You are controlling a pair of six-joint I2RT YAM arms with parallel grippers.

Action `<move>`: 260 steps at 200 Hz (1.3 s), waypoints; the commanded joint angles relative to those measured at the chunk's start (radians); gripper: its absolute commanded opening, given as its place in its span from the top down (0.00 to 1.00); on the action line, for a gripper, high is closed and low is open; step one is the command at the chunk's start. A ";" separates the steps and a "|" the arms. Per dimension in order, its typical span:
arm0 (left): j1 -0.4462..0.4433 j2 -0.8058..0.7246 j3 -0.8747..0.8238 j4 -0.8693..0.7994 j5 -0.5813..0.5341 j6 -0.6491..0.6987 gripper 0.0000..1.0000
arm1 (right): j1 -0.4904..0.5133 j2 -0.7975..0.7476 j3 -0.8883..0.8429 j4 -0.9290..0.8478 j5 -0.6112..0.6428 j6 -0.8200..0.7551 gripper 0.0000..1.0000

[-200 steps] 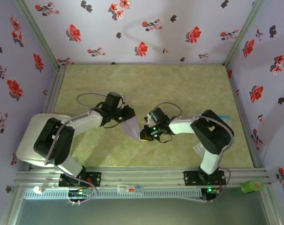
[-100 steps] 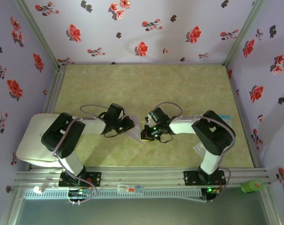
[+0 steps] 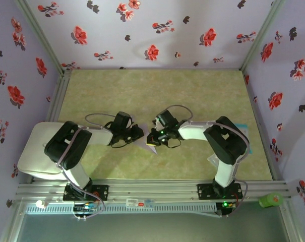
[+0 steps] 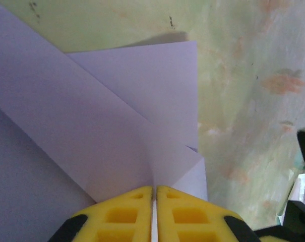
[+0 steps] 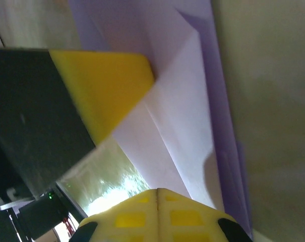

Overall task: Fold a paper plane with a square sheet of paper (pick it up from the middle)
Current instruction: Fourth fold the wing at the center of the table.

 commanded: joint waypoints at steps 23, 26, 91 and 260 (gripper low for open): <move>0.011 0.036 -0.017 -0.037 -0.026 0.007 0.89 | 0.006 0.077 0.040 -0.050 0.020 -0.016 0.97; 0.011 0.036 -0.019 -0.039 -0.026 0.009 0.89 | 0.007 0.077 0.034 -0.051 0.021 -0.019 0.97; 0.025 0.038 -0.035 -0.040 -0.030 0.006 0.92 | 0.011 -0.036 -0.140 -0.032 0.016 -0.021 0.98; 0.027 0.065 -0.038 -0.052 -0.036 0.009 0.92 | 0.024 0.002 -0.084 -0.020 0.038 -0.005 0.97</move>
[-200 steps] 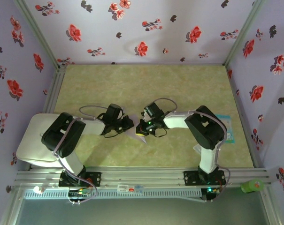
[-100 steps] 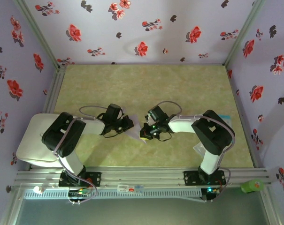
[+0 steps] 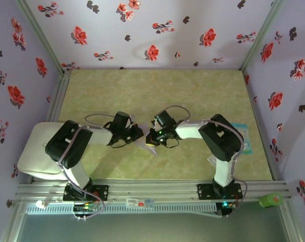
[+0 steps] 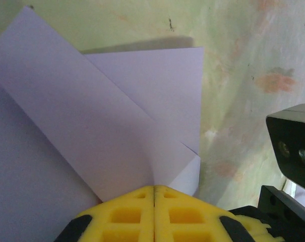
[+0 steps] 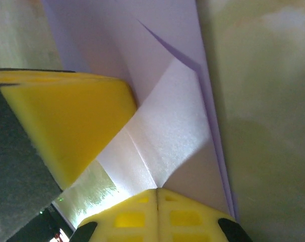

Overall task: Fold a paper plane with a square sheet of paper (pick it up from the middle)
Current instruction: Fourth fold the wing at the center of the table.

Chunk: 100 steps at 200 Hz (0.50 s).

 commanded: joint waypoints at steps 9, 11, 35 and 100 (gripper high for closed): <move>0.013 0.058 -0.023 -0.092 -0.070 0.014 0.93 | 0.016 -0.055 -0.116 -0.027 -0.003 -0.013 0.96; 0.014 0.059 -0.023 -0.093 -0.070 0.013 0.93 | 0.016 -0.057 -0.125 -0.020 -0.009 -0.011 0.96; 0.014 0.066 -0.021 -0.090 -0.071 0.011 0.93 | 0.020 -0.091 -0.216 0.052 -0.029 0.002 0.96; 0.016 0.060 -0.021 -0.104 -0.078 0.012 0.93 | 0.029 -0.207 -0.342 -0.013 -0.022 -0.059 0.96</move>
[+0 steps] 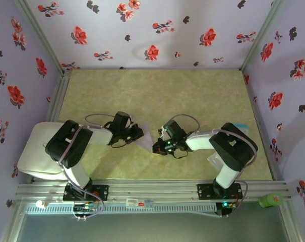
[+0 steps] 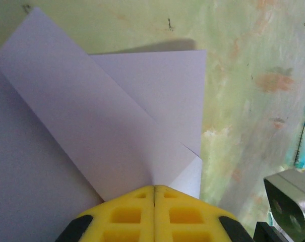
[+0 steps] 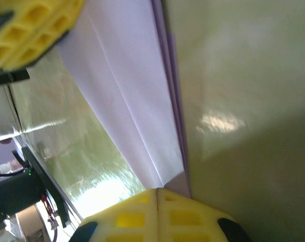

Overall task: Fold a paper plane with a square sheet of paper (pick it up from the middle)
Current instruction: Fourth fold the wing at the center of the table.

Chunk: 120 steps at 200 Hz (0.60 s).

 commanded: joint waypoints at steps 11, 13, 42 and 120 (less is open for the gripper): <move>0.012 0.052 -0.023 -0.106 -0.085 0.012 0.93 | 0.015 -0.036 -0.066 -0.171 0.000 -0.051 0.96; 0.013 0.052 -0.024 -0.106 -0.084 0.011 0.93 | 0.015 -0.041 -0.070 -0.174 0.002 -0.053 0.96; 0.012 0.047 -0.027 -0.100 -0.083 0.009 0.93 | 0.015 -0.101 -0.076 -0.210 0.018 -0.054 0.96; 0.011 0.010 -0.035 -0.104 -0.082 0.007 0.93 | -0.008 -0.102 0.089 -0.126 0.027 0.056 0.95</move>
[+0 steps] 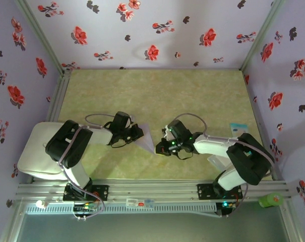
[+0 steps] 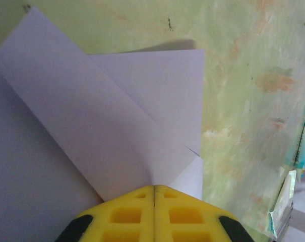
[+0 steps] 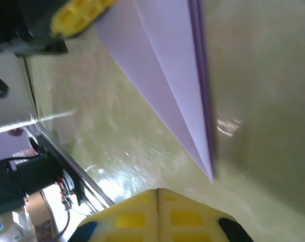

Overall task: Fold a paper plane with a square sheet of paper (pick it up from the middle)
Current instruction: Fourth fold the wing at the center of the table.

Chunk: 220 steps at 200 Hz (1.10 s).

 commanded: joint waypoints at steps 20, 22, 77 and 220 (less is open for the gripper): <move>0.011 0.009 -0.037 -0.102 -0.080 0.006 0.93 | -0.006 0.147 0.113 0.054 0.026 0.051 0.95; 0.011 0.009 -0.037 -0.101 -0.081 0.006 0.93 | -0.006 0.153 0.115 0.055 0.029 0.051 0.95; 0.010 0.007 -0.036 -0.101 -0.078 0.007 0.93 | -0.011 0.240 0.075 0.126 0.024 0.079 0.95; 0.009 -0.004 -0.011 -0.099 -0.057 -0.005 0.92 | -0.027 0.292 0.103 0.108 0.025 0.056 0.94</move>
